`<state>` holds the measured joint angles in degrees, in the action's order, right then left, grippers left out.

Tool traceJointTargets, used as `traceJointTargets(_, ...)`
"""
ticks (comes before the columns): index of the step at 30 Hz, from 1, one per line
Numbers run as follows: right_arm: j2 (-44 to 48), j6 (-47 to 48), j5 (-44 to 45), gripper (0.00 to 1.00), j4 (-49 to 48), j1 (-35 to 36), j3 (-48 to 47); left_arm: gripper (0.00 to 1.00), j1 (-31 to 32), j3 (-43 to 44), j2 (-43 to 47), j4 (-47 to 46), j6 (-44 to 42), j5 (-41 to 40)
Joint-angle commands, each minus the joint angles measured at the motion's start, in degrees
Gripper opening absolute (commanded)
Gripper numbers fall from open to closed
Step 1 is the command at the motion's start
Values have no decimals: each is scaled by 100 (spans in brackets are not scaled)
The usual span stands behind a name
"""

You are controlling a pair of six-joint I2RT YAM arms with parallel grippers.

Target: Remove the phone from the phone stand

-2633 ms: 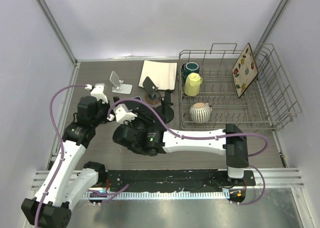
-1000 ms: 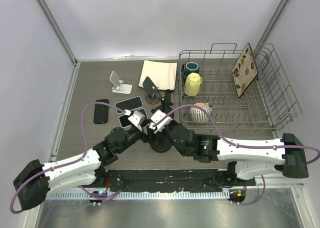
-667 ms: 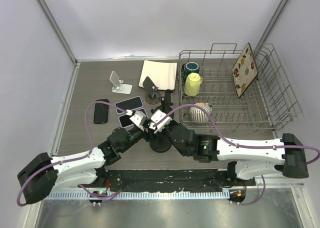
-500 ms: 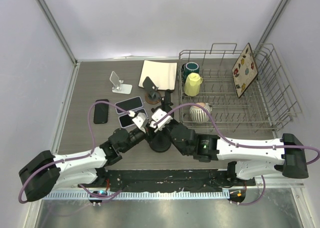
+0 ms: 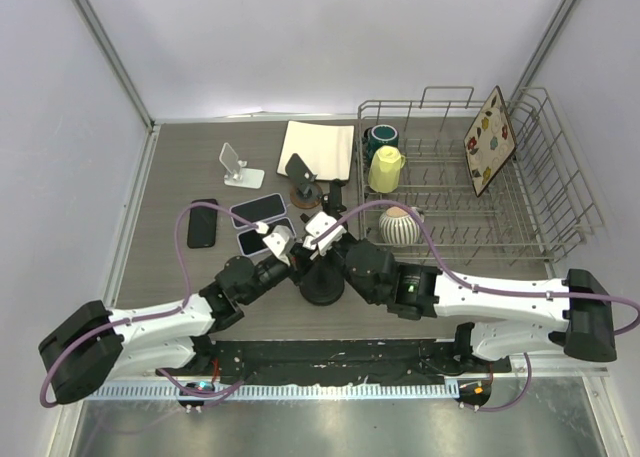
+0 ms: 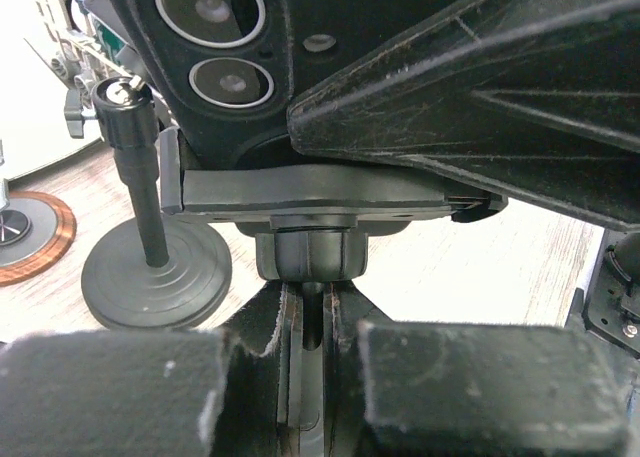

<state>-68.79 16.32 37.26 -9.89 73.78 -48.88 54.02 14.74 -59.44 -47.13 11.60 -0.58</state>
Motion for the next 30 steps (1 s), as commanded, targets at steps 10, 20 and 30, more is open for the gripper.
traceJointTargets(10,-117,-726,-640,1,65,-285,-262,0,188,-463,151,-25,1028,-1903)
traceJointTargets(20,288,-1130,-728,1,1577,-57,-473,0,-75,-358,987,1927,1968,-3791)
traceJointTargets(30,-152,-1587,185,1,2711,444,-921,0,-137,-209,872,2454,2311,-4442)
